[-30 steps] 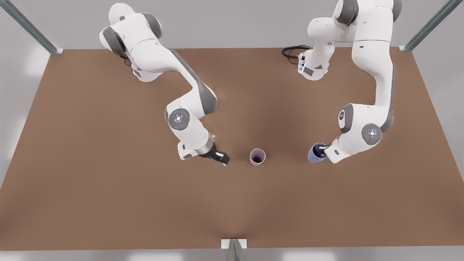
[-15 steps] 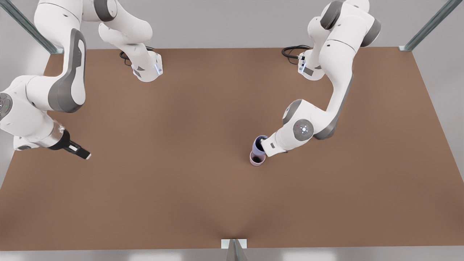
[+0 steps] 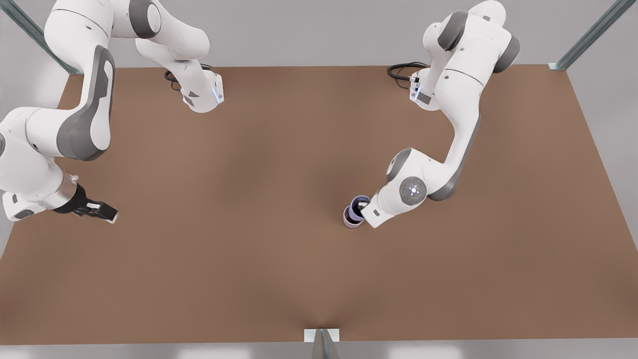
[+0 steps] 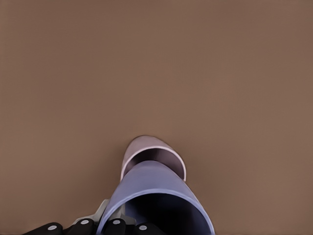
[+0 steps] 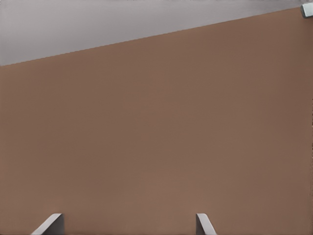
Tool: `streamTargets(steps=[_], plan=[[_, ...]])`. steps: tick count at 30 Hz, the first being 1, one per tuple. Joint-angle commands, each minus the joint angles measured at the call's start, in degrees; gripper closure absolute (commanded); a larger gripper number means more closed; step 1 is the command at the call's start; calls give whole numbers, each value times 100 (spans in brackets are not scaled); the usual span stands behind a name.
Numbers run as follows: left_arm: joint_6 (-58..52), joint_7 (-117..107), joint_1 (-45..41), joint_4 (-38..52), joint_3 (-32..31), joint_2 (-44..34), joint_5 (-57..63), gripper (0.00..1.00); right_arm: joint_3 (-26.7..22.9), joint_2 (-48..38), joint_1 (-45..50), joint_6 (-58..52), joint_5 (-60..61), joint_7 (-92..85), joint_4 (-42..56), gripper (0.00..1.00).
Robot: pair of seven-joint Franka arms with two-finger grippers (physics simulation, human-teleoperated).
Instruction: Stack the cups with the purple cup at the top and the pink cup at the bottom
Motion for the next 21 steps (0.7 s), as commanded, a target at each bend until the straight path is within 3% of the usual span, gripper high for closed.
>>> streamTargets(steps=[1,4,5,6,18,19,21], plan=[[66,-845,0,3,-2,11,-19,79,-9,-11,-52,97,-18,-1189,20,0],[66,-819,0,3,-2,19,-10,79,-9,-2,-123,193,43,-1189,20,0],[66,-766,0,3,-2,19,-1,59,-9,-2,-131,193,52,-1189,20,0],[66,-766,0,3,-2,19,-10,57,-18,-2,-131,211,52,-1181,29,0],[57,-766,0,-6,-2,19,25,56,0,-38,-404,167,149,-1189,161,0],[40,-775,0,-6,-2,11,25,52,0,-55,-413,141,149,-1198,152,0],[-22,-793,0,-6,-10,-51,34,24,8,-29,-386,158,149,-1198,152,0]])
